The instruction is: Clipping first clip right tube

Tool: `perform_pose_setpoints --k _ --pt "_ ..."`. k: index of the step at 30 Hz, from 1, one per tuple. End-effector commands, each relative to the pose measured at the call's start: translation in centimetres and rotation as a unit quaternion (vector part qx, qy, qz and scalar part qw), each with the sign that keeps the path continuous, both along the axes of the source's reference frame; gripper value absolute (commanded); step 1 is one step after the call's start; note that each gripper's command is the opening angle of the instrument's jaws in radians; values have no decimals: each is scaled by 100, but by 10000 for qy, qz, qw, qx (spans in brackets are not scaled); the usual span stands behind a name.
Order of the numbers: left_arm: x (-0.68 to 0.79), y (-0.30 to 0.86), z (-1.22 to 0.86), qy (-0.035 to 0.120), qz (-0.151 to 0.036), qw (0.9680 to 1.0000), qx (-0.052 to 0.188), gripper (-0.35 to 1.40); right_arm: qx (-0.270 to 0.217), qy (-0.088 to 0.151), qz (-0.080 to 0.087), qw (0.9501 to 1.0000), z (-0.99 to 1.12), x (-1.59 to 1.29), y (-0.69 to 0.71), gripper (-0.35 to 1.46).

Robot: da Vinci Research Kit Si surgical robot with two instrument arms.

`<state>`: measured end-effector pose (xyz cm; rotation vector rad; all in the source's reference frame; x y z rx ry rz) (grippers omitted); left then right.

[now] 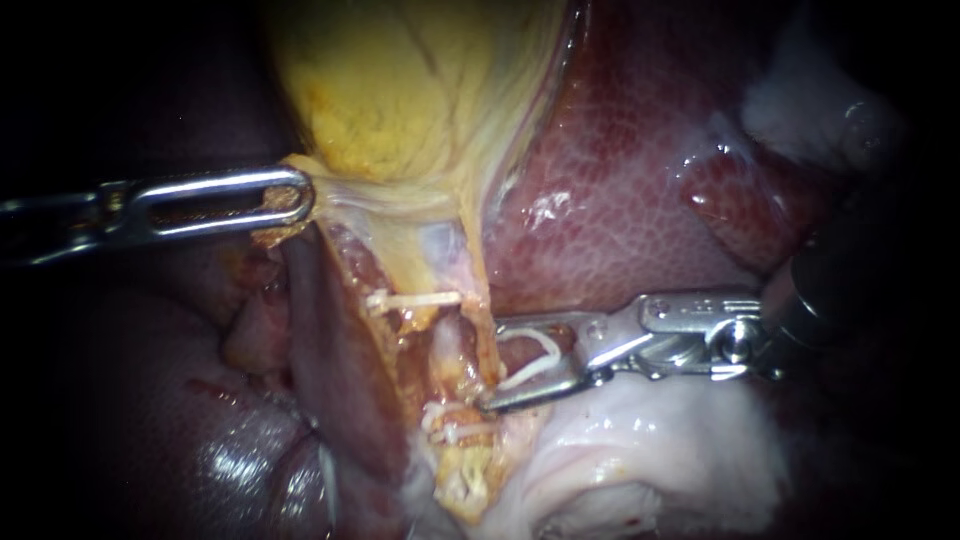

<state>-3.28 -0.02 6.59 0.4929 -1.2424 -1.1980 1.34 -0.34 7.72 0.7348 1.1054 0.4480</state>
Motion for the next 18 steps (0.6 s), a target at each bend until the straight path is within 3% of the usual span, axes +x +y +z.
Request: perform_pose_setpoints --k 1,5,10,18 --pt "0 0 0 0 1 10000 0 -35 53 86 -1 9999 -3 1 -2 60" --pt "0 0 0 0 2 10000 -1 -35 313 334 -147 9988 -12 6 -12 58" --pt "0 0 0 0 2 10000 -1 -35 515 453 -436 9967 -14 8 -25 53" --pt "0 0 0 -1 2 10000 -1 -35 600 336 -500 9964 9 8 -40 52"
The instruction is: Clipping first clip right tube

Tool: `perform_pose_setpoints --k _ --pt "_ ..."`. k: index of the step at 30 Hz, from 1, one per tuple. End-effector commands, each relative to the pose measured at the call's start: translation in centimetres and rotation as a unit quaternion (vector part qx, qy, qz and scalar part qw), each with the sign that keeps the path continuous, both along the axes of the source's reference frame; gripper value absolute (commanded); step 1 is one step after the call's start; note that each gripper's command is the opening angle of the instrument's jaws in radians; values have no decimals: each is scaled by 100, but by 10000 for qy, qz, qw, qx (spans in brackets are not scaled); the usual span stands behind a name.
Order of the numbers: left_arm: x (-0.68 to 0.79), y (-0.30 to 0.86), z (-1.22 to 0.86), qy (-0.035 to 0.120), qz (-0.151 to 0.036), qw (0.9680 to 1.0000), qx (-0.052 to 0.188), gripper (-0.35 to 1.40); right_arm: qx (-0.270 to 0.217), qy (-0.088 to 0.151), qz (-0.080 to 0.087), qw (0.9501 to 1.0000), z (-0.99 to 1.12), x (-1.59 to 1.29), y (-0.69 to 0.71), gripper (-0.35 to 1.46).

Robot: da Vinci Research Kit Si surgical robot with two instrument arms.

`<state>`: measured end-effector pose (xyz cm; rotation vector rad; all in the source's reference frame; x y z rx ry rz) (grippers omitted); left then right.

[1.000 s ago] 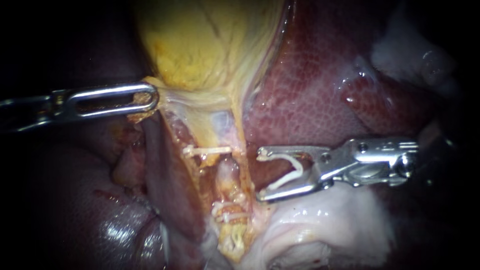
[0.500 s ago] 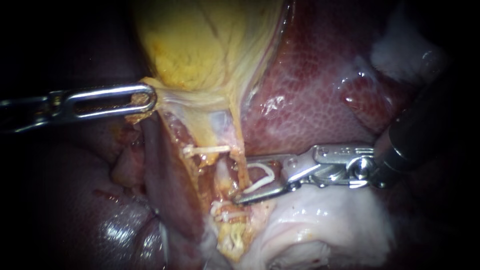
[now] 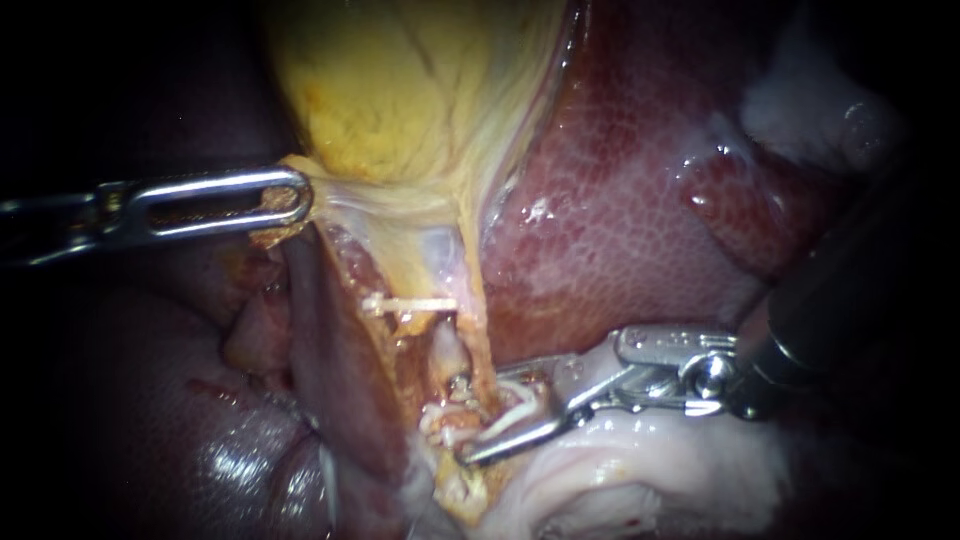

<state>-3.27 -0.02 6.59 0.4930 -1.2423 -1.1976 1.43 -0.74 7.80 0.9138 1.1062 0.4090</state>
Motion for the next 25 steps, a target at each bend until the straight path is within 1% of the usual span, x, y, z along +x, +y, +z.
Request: perform_pose_setpoints --k 1,2,3,4,5,6,7,8,10,15,24,25 --pt "0 0 0 -1 0 10000 0 -35 -11 -17 -3 10000 2 -1 0 51" --pt "0 0 0 -1 0 10000 0 -35 -11 -18 -2 10000 3 -1 1 48" --pt "0 0 0 -1 0 10000 0 -35 18 -28 1 10000 2 -2 2 41" --pt "0 0 0 -1 0 10000 0 -35 49 -36 0 10000 1 -4 2 25" --pt "0 0 0 -1 0 10000 0 -35 138 -75 -7 9999 -3 -9 4 -3" --pt "0 0 0 0 0 10000 0 -35 189 -91 -64 9998 -7 -10 6 -24" --pt "0 0 0 -1 1 10000 0 -35 207 -102 -104 9997 -10 -11 10 -35" --pt "0 0 0 -1 1 10000 0 -35 208 -110 -81 9997 -12 -11 13 -35" --pt "0 0 0 -1 0 10000 0 -35 212 -108 -83 9997 -13 -11 13 -35" --pt "0 0 0 0 -1 10000 0 -35 205 -129 -99 9997 -6 -11 7 -35" --pt "0 -1 -1 0 -1 10000 0 -35 228 -140 -98 9996 -5 -11 7 -35" --pt "0 -1 -1 0 -1 10000 0 -35 223 -145 -85 9996 -5 -11 7 -24"
